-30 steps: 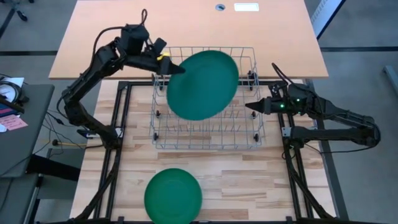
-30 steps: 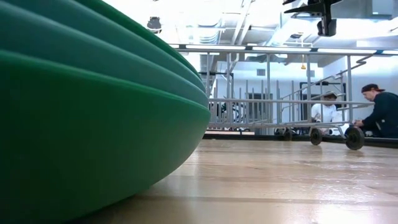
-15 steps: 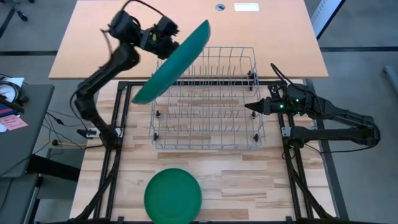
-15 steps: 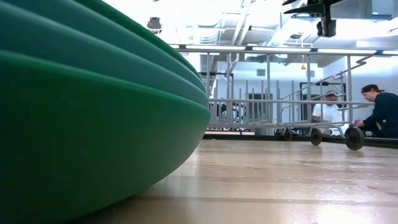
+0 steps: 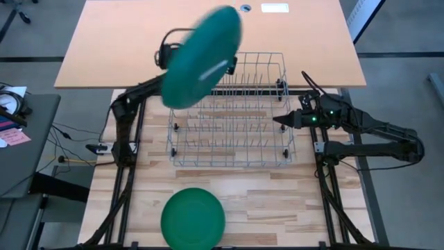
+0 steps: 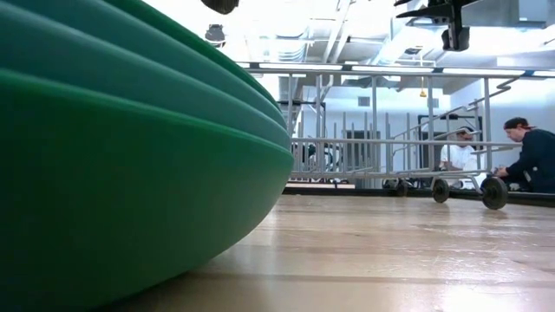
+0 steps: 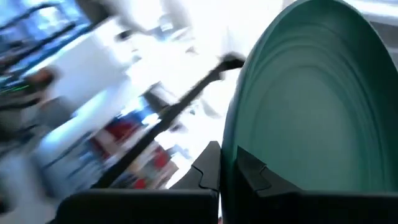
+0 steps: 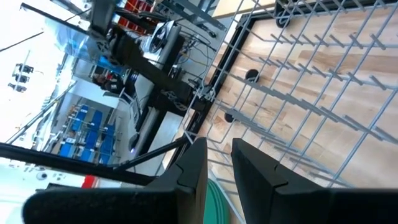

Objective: Sort dishes
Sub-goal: Put the dark blue plate in the dish rack

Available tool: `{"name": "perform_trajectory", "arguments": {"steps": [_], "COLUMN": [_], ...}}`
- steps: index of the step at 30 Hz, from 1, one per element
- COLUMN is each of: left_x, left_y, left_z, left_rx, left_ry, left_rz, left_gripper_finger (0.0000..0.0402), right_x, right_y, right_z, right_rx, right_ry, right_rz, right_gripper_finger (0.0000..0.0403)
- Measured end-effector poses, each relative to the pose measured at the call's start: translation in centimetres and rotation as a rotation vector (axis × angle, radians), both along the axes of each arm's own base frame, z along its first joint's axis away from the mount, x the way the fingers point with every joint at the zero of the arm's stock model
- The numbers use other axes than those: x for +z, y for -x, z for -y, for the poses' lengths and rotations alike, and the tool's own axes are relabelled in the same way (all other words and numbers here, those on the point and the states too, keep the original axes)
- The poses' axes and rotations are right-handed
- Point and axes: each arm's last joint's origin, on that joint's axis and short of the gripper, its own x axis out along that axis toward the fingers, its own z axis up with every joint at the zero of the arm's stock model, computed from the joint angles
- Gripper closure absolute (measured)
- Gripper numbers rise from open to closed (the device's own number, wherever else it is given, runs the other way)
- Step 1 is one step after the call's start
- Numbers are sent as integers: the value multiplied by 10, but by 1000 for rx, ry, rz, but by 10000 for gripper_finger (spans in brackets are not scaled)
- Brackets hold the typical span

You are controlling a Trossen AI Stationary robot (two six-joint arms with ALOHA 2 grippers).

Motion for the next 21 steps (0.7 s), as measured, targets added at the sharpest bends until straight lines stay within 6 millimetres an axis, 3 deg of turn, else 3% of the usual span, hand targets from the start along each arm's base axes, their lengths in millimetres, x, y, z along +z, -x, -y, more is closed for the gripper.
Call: {"name": "perform_trajectory", "arguments": {"steps": [7, 16, 21], "left_x": [-24, -28, -28], "left_y": [-13, -26, -26], "left_z": [9, 15, 1], "left_rx": [-83, 21, 65], "left_ry": [169, 120, 133], "left_rz": [248, 262, 210], "left_gripper_finger": [400, 400, 400], "right_x": [0, 0, 0], "right_y": [0, 1, 1], "right_z": [-2, 3, 3], "right_rx": [16, -7, -7], "right_ry": [14, 41, 39], "right_rz": [-4, -10, -8], "right_gripper_finger": [323, 323, 323]}}
